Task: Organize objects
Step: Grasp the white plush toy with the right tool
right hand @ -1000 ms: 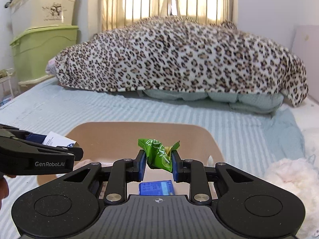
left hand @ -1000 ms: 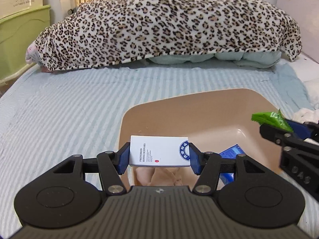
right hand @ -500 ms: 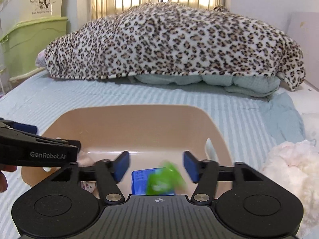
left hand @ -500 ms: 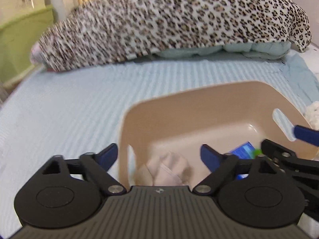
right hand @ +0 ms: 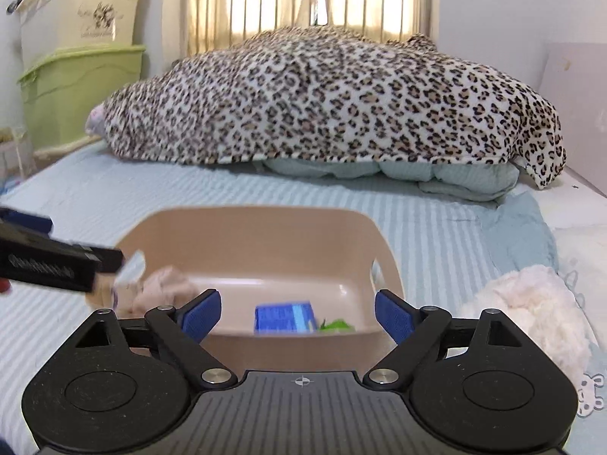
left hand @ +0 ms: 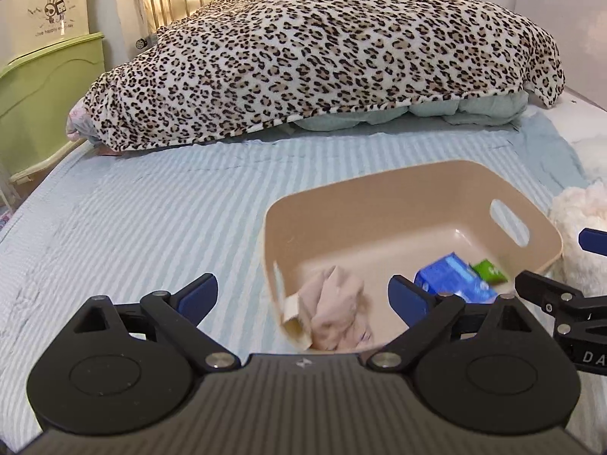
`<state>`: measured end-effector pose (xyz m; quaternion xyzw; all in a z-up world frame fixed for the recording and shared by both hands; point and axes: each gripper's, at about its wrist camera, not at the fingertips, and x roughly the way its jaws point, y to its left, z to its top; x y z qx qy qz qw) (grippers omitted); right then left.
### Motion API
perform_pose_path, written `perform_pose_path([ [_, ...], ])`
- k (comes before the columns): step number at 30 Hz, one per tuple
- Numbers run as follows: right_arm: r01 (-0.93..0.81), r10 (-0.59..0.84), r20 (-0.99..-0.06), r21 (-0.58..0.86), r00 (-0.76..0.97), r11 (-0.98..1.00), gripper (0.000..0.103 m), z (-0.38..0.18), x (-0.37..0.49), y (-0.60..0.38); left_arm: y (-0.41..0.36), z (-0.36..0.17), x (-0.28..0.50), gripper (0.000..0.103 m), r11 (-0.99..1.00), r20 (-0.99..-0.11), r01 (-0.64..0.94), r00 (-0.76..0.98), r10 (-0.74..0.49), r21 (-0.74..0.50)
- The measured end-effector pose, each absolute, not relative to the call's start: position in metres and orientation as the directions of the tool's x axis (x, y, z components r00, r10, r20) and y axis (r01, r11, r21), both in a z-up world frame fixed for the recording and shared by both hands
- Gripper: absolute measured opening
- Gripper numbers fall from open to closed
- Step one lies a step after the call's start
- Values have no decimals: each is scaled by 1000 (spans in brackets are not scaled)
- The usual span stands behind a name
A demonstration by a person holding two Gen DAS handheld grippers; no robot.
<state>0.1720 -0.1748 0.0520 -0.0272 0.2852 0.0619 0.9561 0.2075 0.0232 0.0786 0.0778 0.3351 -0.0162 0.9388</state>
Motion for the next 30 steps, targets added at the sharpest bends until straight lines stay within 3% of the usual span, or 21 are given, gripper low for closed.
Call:
perform_pose_path([
  [15, -185, 101, -687, -49, 719, 982, 90, -13, 158, -170, 38, 18, 182, 97, 984, -735, 141, 678, -13, 112],
  [25, -218, 127, -721, -33, 681, 975, 91, -36, 164, -166, 29, -21, 188, 97, 976, -777, 189, 628, -33, 112],
  [30, -202, 123, -726, -23, 677, 979, 97, -43, 173, -166, 20, -32, 197, 97, 976, -780, 186, 626, -25, 118],
])
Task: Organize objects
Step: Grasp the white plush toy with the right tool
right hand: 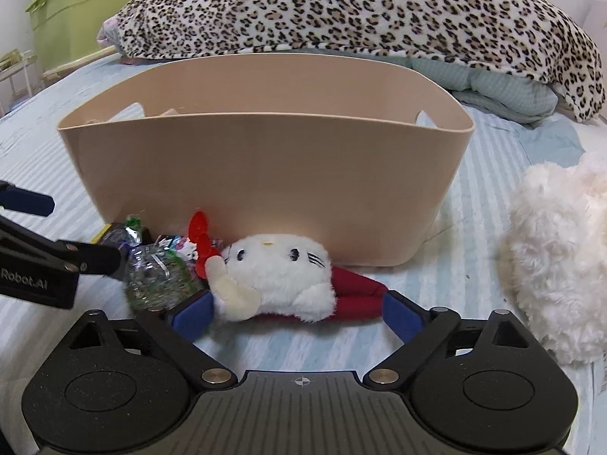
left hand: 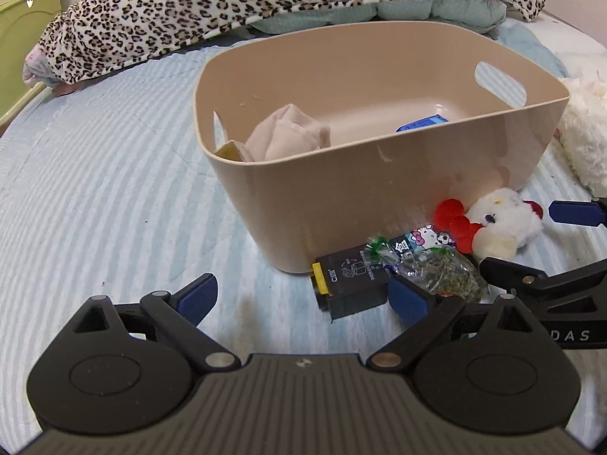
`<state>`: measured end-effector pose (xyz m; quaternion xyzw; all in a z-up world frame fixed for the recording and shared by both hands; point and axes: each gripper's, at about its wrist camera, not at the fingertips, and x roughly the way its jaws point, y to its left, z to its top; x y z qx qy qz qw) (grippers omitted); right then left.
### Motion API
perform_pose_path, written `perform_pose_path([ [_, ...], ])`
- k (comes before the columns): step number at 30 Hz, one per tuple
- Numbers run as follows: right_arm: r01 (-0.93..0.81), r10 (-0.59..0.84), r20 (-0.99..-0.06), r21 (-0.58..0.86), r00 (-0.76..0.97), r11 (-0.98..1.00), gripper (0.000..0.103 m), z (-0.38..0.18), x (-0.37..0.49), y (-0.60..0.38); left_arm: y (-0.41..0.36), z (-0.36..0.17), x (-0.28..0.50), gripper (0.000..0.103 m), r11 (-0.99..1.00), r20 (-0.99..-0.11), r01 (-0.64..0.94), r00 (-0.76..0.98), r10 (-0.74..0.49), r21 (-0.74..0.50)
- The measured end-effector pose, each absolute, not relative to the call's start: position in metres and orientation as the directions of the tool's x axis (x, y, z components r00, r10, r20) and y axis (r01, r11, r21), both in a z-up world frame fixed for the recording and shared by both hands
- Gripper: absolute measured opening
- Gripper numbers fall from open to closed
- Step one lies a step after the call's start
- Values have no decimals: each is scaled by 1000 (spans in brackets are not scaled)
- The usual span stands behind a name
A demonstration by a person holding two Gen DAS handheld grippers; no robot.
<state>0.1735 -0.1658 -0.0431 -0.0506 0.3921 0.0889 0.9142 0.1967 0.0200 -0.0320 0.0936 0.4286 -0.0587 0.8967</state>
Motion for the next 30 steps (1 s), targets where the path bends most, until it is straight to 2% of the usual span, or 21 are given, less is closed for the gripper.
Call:
perform_pose_path([
  [7, -181, 98, -721, -40, 686, 983, 96, -55, 185, -164, 17, -43, 206, 97, 983, -786, 167, 617, -47, 73],
  [10, -179, 86, -712, -56, 697, 982, 92, -61, 188, -161, 13, -45, 206, 96, 981, -781, 168, 624, -29, 97],
  [13, -195, 101, -704, -53, 703, 979, 78, -66, 184, -160, 13, -48, 207, 96, 981, -776, 159, 631, -14, 111],
  [14, -202, 106, -702, -55, 704, 978, 69, -67, 182, -159, 14, -49, 207, 95, 982, -775, 155, 632, -14, 109],
  [15, -210, 112, -701, -56, 704, 976, 61, -68, 181, -158, 15, -50, 209, 88, 983, -779, 154, 626, -22, 96],
  [16, -217, 117, -700, -57, 705, 974, 59, -68, 179, -157, 17, -52, 210, 83, 985, -789, 154, 614, -38, 72],
  [17, -223, 118, -698, -62, 707, 973, 59, -67, 177, -155, 19, -53, 212, 68, 987, -801, 156, 596, -56, 48],
  [18, -226, 114, -694, -72, 711, 972, 58, -67, 175, -154, 21, -55, 213, 57, 987, -814, 157, 576, -70, 25],
  [19, -229, 114, -694, -75, 711, 971, 57, -67, 174, -154, 23, -56, 214, 56, 988, -820, 154, 567, -79, 11],
  [21, -227, 118, -693, -67, 711, 972, 56, -66, 172, -155, 26, -55, 212, 45, 988, -816, 156, 571, -86, 5],
  [30, -204, 156, -672, 8, 724, 979, 55, -51, 156, -176, 31, -46, 201, 44, 982, -819, 189, 561, -123, -18],
])
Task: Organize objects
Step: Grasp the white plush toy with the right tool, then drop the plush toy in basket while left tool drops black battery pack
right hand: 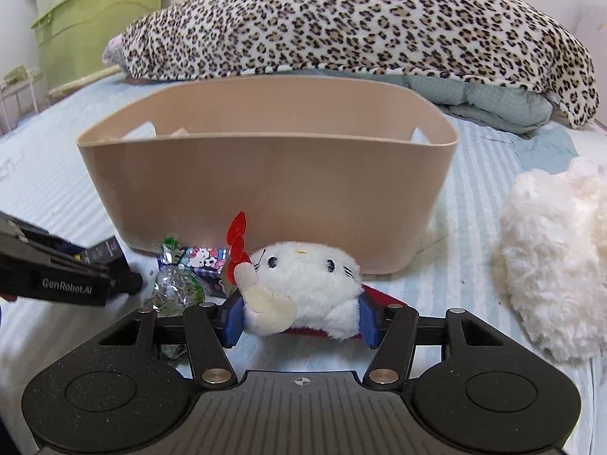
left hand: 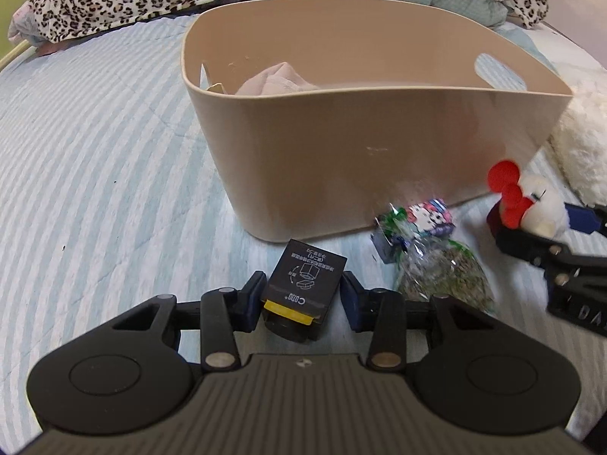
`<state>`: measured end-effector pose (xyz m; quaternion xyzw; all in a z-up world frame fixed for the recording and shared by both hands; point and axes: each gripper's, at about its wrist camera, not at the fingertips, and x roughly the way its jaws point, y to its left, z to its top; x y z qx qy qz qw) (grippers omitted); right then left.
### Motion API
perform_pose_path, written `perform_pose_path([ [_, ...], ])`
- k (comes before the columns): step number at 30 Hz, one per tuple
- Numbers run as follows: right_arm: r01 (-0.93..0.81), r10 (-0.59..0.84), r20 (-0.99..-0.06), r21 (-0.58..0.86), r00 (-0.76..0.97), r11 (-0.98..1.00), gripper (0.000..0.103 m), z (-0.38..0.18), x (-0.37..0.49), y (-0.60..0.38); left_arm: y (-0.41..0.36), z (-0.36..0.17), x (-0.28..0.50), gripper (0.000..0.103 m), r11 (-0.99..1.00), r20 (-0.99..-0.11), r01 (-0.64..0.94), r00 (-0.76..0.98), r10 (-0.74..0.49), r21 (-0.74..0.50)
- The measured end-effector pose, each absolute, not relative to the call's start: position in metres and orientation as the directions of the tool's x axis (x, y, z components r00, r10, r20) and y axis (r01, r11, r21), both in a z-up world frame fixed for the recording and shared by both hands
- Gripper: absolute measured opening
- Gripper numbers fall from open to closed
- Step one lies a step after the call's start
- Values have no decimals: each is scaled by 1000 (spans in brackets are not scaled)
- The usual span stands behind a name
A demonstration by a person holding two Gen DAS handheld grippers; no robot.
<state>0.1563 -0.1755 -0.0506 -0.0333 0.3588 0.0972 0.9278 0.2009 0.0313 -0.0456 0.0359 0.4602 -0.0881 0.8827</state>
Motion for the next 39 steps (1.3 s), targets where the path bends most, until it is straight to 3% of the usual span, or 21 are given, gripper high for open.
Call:
perform_pose_path([
  [14, -178, 192, -535, 78, 822, 981, 55, 24, 129, -203, 30, 38, 157, 44, 973, -672, 230, 724, -157, 20],
  [26, -155, 150, -402, 20, 903, 988, 55, 73, 162, -200, 25, 77, 192, 44, 984, -568, 173, 815, -115, 49],
  [34, -162, 150, -413, 6, 898, 987, 55, 71, 203, -184, 15, 63, 242, 44, 989, -582, 121, 812, -48, 87],
  [39, -176, 140, -481, -30, 866, 984, 55, 53, 230, -170, 11, 45, 268, 44, 990, -630, 118, 776, -44, 76],
])
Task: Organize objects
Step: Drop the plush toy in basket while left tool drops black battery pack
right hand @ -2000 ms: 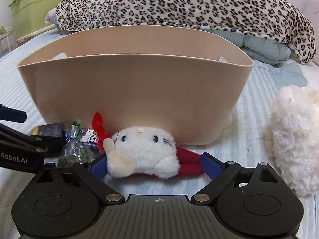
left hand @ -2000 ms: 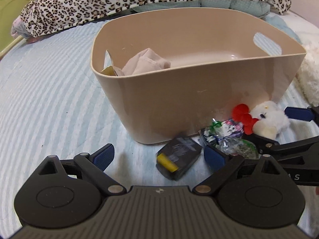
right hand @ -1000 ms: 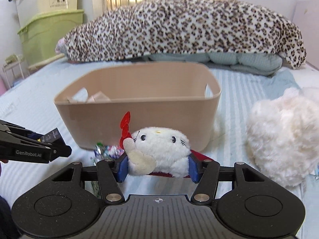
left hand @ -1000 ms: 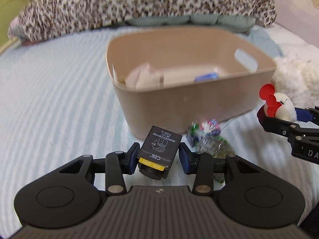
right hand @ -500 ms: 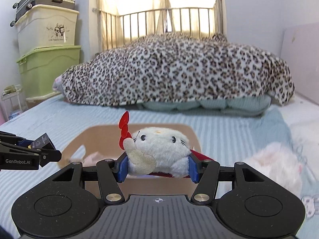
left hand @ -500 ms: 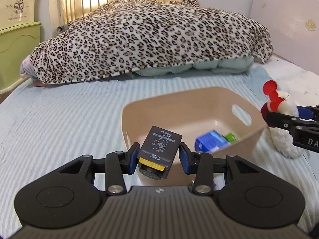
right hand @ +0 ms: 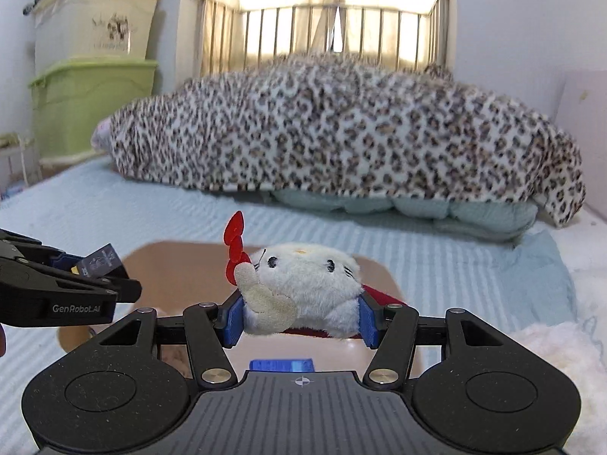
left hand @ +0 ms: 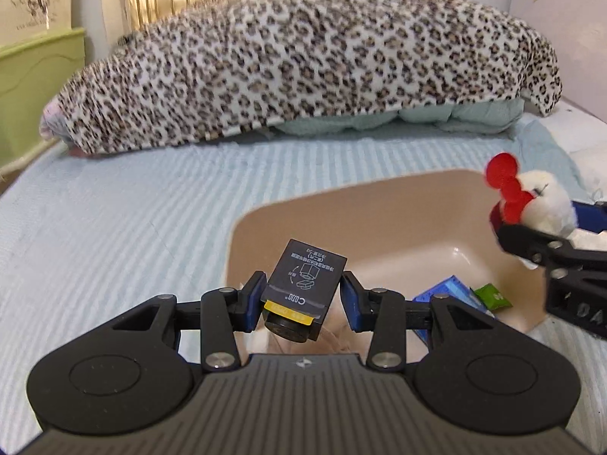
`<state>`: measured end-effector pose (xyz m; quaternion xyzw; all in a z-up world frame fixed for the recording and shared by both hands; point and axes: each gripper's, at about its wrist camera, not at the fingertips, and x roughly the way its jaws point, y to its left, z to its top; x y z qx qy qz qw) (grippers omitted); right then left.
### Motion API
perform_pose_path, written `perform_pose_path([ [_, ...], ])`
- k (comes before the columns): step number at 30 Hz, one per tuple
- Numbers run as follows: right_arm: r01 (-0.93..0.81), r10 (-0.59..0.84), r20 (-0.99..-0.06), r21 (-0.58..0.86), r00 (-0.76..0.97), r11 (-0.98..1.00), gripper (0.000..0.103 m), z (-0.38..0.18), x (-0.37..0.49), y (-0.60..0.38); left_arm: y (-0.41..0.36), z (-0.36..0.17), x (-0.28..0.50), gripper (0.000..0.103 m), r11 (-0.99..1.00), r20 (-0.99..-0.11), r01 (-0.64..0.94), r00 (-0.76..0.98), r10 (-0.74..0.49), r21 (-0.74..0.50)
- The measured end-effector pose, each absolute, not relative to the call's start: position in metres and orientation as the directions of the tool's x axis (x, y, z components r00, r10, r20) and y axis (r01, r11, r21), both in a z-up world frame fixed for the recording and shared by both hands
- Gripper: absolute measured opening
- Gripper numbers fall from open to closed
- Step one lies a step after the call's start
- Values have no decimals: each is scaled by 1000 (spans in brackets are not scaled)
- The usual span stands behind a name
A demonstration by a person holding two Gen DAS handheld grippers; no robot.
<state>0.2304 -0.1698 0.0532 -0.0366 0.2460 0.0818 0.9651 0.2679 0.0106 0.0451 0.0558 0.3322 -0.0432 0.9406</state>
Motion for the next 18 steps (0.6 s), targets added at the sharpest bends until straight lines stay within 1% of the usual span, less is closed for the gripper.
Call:
perform_pose_path([
  [4, -170, 132, -549, -19, 825, 985, 56, 39, 249, -164, 6, 28, 278, 44, 988, -663, 115, 748, -15, 107],
  [5, -173, 127, -565, -28, 815, 985, 58, 36, 252, -161, 6, 25, 280, 45, 987, -673, 115, 739, -11, 110],
  [7, -176, 120, -588, -38, 800, 984, 64, 29, 254, -159, 7, 21, 281, 45, 987, -689, 118, 724, -12, 107],
  [8, -175, 120, -592, -35, 797, 984, 67, 27, 254, -159, 8, 23, 279, 49, 987, -692, 124, 722, -19, 103],
  [9, -173, 121, -592, -31, 797, 984, 68, 26, 254, -160, 8, 25, 276, 59, 986, -691, 134, 722, -27, 101],
  [10, -170, 123, -590, -24, 798, 985, 70, 26, 253, -162, 8, 28, 272, 66, 985, -682, 140, 730, -34, 101],
  [11, -164, 124, -586, -15, 800, 986, 76, 26, 252, -165, 8, 32, 267, 75, 984, -666, 142, 745, -36, 105],
  [12, -158, 126, -581, -6, 804, 987, 80, 28, 249, -168, 8, 36, 262, 75, 983, -650, 143, 759, -36, 112],
  [18, -144, 115, -545, -11, 831, 990, 82, 42, 226, -184, 18, 56, 244, 78, 987, -637, 127, 770, -34, 100],
])
